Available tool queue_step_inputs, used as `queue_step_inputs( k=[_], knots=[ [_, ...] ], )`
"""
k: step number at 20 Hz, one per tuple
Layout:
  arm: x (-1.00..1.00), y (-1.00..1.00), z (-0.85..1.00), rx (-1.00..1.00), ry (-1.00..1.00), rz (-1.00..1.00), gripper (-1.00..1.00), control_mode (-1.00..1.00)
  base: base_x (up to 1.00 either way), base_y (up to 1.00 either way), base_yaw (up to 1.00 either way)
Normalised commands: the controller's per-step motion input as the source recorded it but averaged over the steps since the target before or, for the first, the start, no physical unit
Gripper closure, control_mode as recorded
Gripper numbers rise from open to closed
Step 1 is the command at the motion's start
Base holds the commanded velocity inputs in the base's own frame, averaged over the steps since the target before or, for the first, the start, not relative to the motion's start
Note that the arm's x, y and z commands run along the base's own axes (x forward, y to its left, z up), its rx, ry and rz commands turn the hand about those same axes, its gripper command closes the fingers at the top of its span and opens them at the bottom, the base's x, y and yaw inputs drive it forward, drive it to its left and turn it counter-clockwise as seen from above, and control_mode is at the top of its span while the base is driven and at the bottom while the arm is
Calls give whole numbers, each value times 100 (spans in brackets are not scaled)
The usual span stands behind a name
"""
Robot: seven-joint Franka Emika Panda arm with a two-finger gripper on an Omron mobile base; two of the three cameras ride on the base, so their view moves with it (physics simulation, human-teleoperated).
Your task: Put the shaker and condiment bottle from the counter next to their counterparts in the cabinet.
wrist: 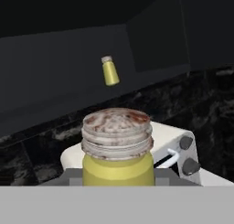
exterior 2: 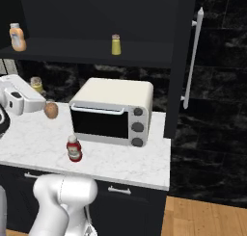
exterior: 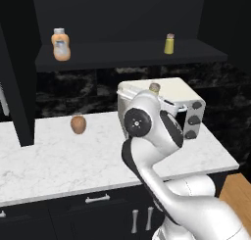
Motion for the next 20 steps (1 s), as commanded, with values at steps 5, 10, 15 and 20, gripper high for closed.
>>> queue_step_inputs(
  k=[5, 10, 15, 20],
  knots=[
    [3, -12, 87, 0, 1, 6, 100, -100, 0, 0, 0],
    [0, -9, 62, 0, 2, 6, 100, -100, 0, 0, 0],
    [81, 31, -6, -23, 26, 18, 100, -100, 0, 0, 0],
    [40, -42, 44, -6, -2, 22, 100, -100, 0, 0, 0]
  ],
)
